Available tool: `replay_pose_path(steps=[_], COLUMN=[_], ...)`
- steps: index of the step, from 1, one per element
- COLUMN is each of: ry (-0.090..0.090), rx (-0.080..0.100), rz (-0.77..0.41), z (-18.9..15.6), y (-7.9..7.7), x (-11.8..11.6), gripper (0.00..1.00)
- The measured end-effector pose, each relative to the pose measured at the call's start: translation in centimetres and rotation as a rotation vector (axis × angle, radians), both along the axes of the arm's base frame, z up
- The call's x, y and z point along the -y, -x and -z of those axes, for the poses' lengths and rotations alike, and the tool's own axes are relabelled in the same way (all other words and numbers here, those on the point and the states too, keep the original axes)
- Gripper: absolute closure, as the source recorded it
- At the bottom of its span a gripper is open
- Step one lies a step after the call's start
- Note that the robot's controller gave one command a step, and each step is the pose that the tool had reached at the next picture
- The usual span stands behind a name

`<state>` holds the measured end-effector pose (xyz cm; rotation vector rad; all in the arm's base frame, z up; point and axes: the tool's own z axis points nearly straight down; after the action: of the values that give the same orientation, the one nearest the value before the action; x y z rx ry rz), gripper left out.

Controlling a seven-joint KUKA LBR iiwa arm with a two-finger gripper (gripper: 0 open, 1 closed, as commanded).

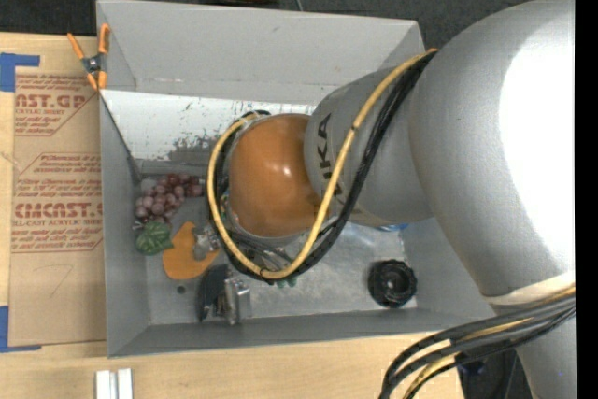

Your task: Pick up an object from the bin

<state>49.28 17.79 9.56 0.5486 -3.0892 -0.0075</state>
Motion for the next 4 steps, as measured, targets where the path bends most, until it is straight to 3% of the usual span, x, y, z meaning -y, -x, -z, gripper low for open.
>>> replay_pose_path(steps=[1, 2, 3, 4], ry=[-0.004, -0.004, -0.005, -0.005], rx=[0.007, 0.009, 0.005, 0.005], rz=[0.000, -0.224, -0.158, -0.158], z=[-0.2, 1.0, 2.1, 2.1], y=[-2.2, -0.8, -2.1, -2.1], x=[-1.4, -0.2, -1.0, -1.0], gripper=[0.00, 0.00, 1.00, 1.00])
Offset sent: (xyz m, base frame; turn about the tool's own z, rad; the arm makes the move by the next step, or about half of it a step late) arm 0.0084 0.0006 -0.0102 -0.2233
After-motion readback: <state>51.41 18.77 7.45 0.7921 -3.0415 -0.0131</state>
